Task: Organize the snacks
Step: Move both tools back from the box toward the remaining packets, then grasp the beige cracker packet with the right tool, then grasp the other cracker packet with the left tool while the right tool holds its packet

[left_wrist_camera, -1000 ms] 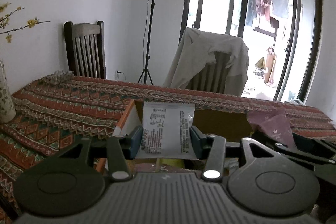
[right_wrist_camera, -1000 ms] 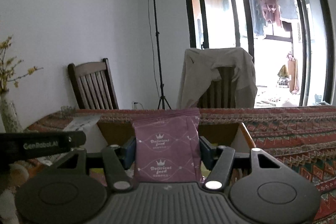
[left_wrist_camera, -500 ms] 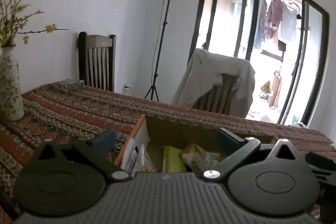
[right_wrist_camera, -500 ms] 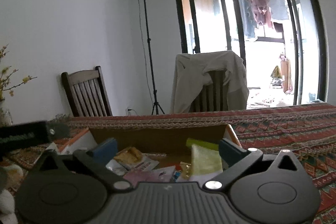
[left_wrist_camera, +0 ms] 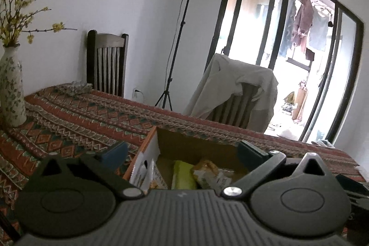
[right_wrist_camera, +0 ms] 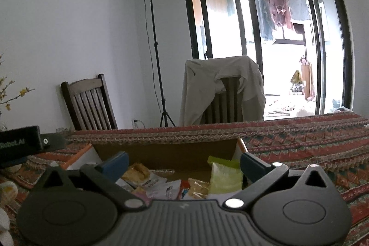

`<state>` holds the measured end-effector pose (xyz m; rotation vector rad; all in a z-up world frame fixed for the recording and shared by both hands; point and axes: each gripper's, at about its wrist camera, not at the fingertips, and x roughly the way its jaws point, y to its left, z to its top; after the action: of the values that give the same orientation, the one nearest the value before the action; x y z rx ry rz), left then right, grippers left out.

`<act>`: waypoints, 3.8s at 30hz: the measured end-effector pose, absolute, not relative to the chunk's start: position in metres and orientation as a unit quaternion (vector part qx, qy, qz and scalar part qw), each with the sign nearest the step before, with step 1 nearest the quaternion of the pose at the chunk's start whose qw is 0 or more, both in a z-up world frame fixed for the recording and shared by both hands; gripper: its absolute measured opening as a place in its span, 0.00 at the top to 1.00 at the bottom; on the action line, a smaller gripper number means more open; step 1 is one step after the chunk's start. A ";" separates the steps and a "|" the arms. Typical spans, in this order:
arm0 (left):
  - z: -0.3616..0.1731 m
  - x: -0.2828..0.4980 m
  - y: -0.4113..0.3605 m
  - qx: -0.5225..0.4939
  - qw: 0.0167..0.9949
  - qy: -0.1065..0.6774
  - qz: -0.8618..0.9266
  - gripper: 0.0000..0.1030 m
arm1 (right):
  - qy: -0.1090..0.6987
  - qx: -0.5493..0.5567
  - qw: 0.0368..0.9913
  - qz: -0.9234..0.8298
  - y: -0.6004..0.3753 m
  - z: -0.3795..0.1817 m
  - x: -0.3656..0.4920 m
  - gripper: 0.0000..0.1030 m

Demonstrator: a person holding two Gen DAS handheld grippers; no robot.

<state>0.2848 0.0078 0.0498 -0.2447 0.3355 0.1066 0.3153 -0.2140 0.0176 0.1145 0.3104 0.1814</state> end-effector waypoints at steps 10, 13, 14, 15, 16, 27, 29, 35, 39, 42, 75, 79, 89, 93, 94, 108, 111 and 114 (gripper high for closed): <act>0.067 0.253 0.012 -0.114 0.979 0.162 0.051 0.00 | 0.147 0.051 0.984 0.088 -0.225 0.036 0.282 0.00; 0.065 0.240 0.019 -0.112 0.978 0.167 0.053 0.00 | 0.153 0.050 0.983 0.090 -0.226 0.035 0.269 0.00; 0.064 0.235 0.021 -0.111 0.978 0.168 0.057 0.00 | 0.155 0.050 0.983 0.091 -0.226 0.034 0.264 0.00; 0.062 0.231 0.023 -0.110 0.978 0.170 0.058 0.00 | 0.156 0.050 0.982 0.091 -0.226 0.033 0.260 0.00; 0.060 0.226 0.026 -0.108 0.977 0.173 0.057 0.00 | 0.160 0.049 0.982 0.091 -0.226 0.031 0.255 0.00; 0.029 0.193 0.035 -0.080 0.974 0.208 0.049 0.00 | 0.193 0.043 0.976 0.092 -0.226 0.007 0.221 0.00; 0.024 0.188 0.036 -0.074 0.973 0.213 0.046 0.00 | 0.199 0.040 0.975 0.091 -0.227 0.004 0.216 0.00; 0.008 0.175 0.044 -0.049 0.972 0.228 0.043 0.00 | 0.216 0.034 0.972 0.084 -0.234 -0.008 0.203 0.00; -0.009 0.168 0.051 -0.036 0.971 0.232 0.046 0.00 | 0.228 0.029 0.970 0.081 -0.237 -0.015 0.198 0.00; -0.023 0.170 0.058 -0.043 0.967 0.245 0.048 0.00 | 0.239 0.025 0.967 0.080 -0.237 -0.022 0.196 0.00; -0.029 0.171 0.065 -0.071 0.967 0.242 0.030 0.00 | 0.327 -0.026 0.941 0.075 -0.191 -0.057 0.262 0.06; -0.030 0.170 0.065 -0.072 0.967 0.243 0.031 0.00 | 0.330 -0.022 0.940 0.089 -0.187 -0.061 0.267 0.21; -0.031 0.173 0.066 -0.074 0.965 0.249 0.030 0.00 | 0.303 -0.003 0.949 0.093 -0.200 -0.055 0.252 0.61; -0.032 0.174 0.065 -0.072 0.965 0.251 0.035 0.00 | 0.288 0.001 0.954 0.085 -0.212 -0.046 0.241 0.61; -0.032 0.175 0.065 -0.072 0.964 0.253 0.038 0.00 | 0.286 0.001 0.955 0.083 -0.215 -0.045 0.238 0.61; -0.018 0.182 0.044 -0.044 0.961 0.268 0.049 0.00 | 0.267 0.020 0.962 0.056 -0.265 -0.048 0.228 0.61; -0.014 0.187 0.030 -0.027 0.962 0.269 0.039 0.00 | 0.265 0.024 0.963 0.051 -0.268 -0.052 0.228 0.61; -0.014 0.195 0.017 -0.021 0.960 0.279 0.026 0.00 | 0.260 0.036 0.964 0.049 -0.273 -0.052 0.225 0.61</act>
<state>0.1952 0.0170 -0.0137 -0.0429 0.5657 0.0536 0.2253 -0.2727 -0.0521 0.0728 0.5261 0.0986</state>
